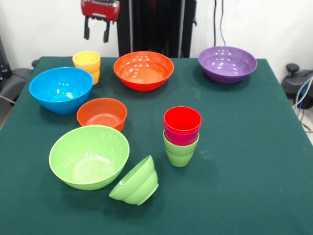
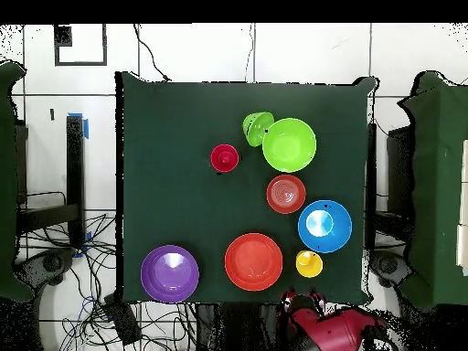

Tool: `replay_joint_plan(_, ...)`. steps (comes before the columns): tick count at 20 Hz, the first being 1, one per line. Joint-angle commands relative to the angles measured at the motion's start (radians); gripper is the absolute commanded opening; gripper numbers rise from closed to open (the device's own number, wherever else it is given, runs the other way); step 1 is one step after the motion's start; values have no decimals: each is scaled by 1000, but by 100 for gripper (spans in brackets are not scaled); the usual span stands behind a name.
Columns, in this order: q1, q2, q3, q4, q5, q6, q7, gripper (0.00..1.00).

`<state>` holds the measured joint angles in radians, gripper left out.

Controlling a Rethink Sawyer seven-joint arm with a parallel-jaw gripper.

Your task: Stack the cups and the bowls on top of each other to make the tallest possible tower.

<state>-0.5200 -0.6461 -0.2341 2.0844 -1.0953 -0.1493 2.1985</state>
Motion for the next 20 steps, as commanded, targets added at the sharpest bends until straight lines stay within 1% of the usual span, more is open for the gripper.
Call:
replay_joint_plan(1, 87, 250, -131, -133, 110, -225, -16, 100)
replay_joint_plan(2, 87, 281, -145, -144, 131, -257, -32, 100)
replay_joint_plan(4, 85, 318, -159, -158, 153, -295, -52, 100)
replay_joint_plan(8, 81, 384, -182, -191, 186, -354, -84, 100)
replay_joint_plan(15, 81, 437, -202, -239, 187, -399, -100, 100)
replay_joint_plan(20, 93, 475, -218, -266, 207, -426, -95, 100)
